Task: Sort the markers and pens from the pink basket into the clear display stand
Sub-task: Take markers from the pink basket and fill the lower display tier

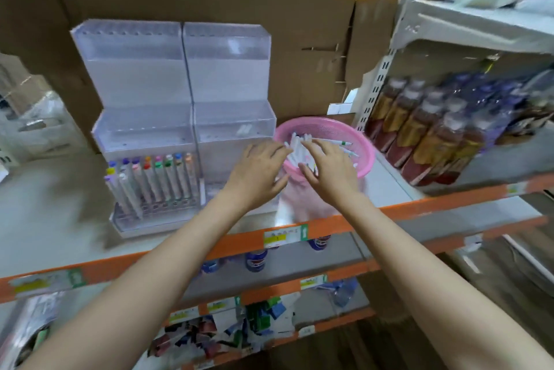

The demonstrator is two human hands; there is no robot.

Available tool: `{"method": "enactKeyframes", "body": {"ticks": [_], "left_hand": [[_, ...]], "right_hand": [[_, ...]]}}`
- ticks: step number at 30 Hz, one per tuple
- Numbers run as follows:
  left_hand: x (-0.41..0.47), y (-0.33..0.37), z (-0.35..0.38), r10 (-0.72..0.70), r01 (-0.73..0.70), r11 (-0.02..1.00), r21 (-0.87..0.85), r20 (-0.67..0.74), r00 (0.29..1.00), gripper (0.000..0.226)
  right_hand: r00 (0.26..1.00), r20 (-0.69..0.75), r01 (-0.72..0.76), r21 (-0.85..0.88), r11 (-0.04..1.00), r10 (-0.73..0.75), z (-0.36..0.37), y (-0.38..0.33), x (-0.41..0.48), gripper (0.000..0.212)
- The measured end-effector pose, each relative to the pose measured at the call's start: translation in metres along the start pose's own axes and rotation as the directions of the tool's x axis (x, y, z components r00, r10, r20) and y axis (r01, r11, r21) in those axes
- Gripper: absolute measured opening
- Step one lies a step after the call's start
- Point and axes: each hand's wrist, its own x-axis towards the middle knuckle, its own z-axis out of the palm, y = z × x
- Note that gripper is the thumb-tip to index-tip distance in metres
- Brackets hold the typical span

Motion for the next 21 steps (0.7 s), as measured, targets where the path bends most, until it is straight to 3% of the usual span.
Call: {"method": "enactKeyframes", "body": {"ticks": [5,9,12,16,19,21], "left_hand": [[0.043,0.037,0.034,0.016,-0.017,0.999,-0.030,-0.031,0.999,0.044],[0.072,0.048,0.052,-0.138,0.146,0.989,-0.027,0.198,0.971,0.041],[0.092,0.043,0.066,-0.276,0.290,0.957,0.002,0.313,0.909,0.043],[0.112,0.035,0.080,-0.383,0.367,0.922,0.126,0.442,0.811,0.033],[0.122,0.034,0.086,-0.401,0.343,0.915,0.212,0.389,0.830,0.028],[0.126,0.034,0.092,-0.420,0.357,0.904,0.235,0.337,0.843,0.030]], "right_hand": [[0.996,0.091,-0.013,-0.004,1.000,0.014,0.000,0.062,0.012,0.047],[0.971,0.222,-0.083,-0.025,0.996,0.087,0.006,0.084,0.021,0.044],[0.917,0.362,-0.139,-0.102,0.985,0.166,0.009,0.084,0.036,0.043],[0.864,0.454,-0.182,-0.119,0.976,0.216,0.019,0.087,0.054,0.033],[0.845,0.465,-0.240,-0.110,0.964,0.264,0.028,0.092,0.063,0.011],[0.837,0.470,-0.283,-0.065,0.957,0.279,0.032,0.094,0.068,0.015]]}}
